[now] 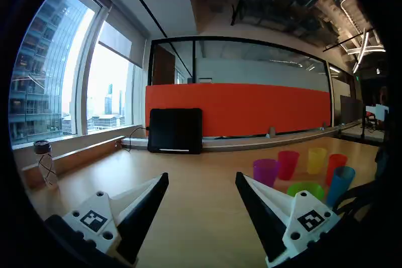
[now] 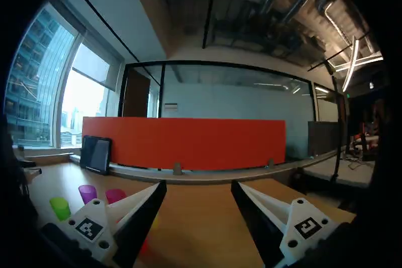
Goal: Pour water
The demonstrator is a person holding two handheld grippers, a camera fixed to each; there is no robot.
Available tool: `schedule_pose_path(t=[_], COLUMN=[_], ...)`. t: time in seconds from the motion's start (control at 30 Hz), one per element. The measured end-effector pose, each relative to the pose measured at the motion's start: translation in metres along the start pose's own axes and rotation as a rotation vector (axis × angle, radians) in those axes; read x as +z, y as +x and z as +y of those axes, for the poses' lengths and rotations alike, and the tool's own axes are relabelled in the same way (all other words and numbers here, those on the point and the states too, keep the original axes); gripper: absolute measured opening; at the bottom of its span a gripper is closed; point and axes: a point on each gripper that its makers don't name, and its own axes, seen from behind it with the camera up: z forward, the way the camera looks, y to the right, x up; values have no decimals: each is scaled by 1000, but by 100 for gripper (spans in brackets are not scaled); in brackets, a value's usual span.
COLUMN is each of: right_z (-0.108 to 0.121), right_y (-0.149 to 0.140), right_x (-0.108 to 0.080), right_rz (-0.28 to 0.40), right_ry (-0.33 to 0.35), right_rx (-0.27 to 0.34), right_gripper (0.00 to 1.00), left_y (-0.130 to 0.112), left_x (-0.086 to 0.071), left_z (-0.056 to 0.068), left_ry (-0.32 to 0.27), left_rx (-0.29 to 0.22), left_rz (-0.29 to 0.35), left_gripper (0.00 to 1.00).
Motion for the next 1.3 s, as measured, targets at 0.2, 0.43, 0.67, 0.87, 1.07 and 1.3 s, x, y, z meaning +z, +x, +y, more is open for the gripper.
schedule_pose_path(t=[0.2, 0.43, 0.67, 0.87, 1.07, 1.3], right_z=[-4, -10, -8, -3, -3, -4], right_y=[-11, -29, -50, -61, -67, -75], right_x=[2, 3, 1, 1, 2, 6], right_rz=[5, -1, -29, -52, -63, -80], right_ry=[17, 33, 31, 26, 29, 28], right_rx=[-7, -7, -17, -6, 12, 30], right_gripper=[99, 99, 99, 100, 99, 99], left_y=[0, 0, 0, 0, 0, -1], left_x=[0, 0, 0, 0, 0, -1], left_z=[0, 0, 0, 0, 0, -1], left_ry=[0, 0, 0, 0, 0, 0], left_rx=[0, 0, 0, 0, 0, 0], left_rz=[0, 0, 0, 0, 0, 0], left_gripper=[99, 99, 99, 99, 99, 99])
